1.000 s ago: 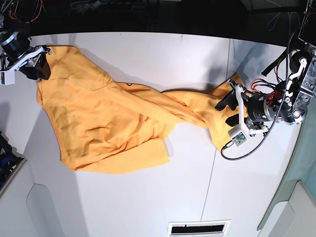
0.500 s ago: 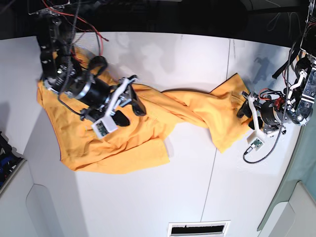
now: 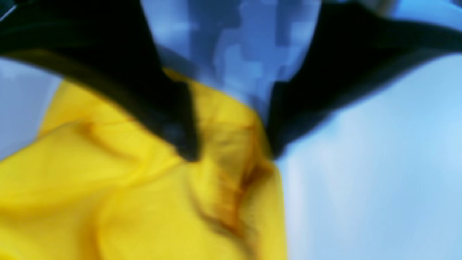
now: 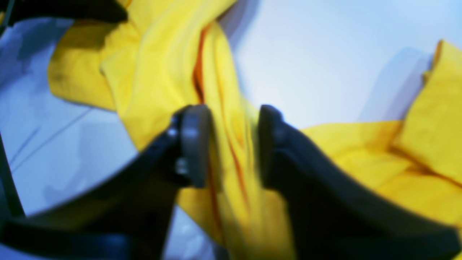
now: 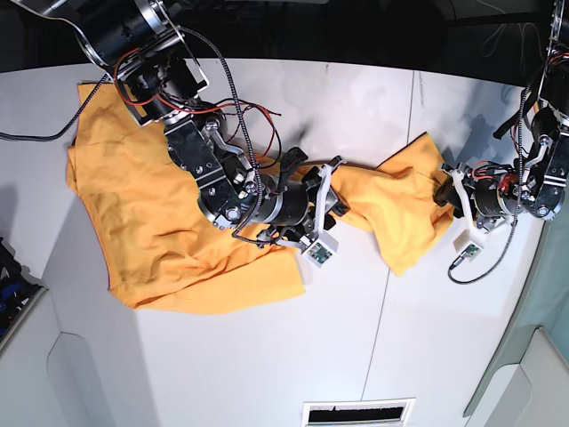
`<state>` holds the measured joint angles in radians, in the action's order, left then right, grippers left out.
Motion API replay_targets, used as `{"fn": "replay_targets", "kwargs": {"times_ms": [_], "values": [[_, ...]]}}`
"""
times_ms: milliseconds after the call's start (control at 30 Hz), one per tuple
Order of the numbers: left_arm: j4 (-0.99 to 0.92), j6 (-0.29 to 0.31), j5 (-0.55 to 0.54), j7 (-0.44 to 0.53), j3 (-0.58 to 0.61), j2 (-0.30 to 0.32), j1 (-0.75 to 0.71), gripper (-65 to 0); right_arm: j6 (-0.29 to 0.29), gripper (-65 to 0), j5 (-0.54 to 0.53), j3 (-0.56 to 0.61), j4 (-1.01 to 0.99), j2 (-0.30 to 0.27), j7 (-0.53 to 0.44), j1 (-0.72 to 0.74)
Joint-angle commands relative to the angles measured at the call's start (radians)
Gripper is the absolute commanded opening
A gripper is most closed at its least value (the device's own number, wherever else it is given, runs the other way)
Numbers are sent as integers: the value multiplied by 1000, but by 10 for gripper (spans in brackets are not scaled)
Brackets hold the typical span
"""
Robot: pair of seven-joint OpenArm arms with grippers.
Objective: Layout the t-shirt on the table in an organized manner, then fold the t-shirt properly
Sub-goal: 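Grasp the shirt body with the right gripper and drag it toward the collar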
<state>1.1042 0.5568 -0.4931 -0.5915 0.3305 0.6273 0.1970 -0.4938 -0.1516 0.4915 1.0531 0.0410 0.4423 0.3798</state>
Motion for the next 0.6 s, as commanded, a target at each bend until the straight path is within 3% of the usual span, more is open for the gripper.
{"fn": "replay_targets", "kwargs": {"times_ms": [0,33,67,267,433,567], "values": [[7,34,-4,6,-5,9,6,-571,-3,-556,-9,-2,12,5,-21,27],[7,40,-3,16,-5,5,1,-633,-3,-600,-9,-3,12,6,-21,27],[7,40,2,27,-5,3,-3,-650,-2,-647,-9,-5,13,6,-21,27],[7,38,53,78,-5,1,8,-650,0,-650,-10,-84,114,5,-9,26],[7,36,102,79,-5,2,36,-650,-10,-650,-87,-159,304,-3,112,9],[7,-40,138,101,-5,2,58,-650,-38,-650,-151,-164,489,-26,157,-60]]}}
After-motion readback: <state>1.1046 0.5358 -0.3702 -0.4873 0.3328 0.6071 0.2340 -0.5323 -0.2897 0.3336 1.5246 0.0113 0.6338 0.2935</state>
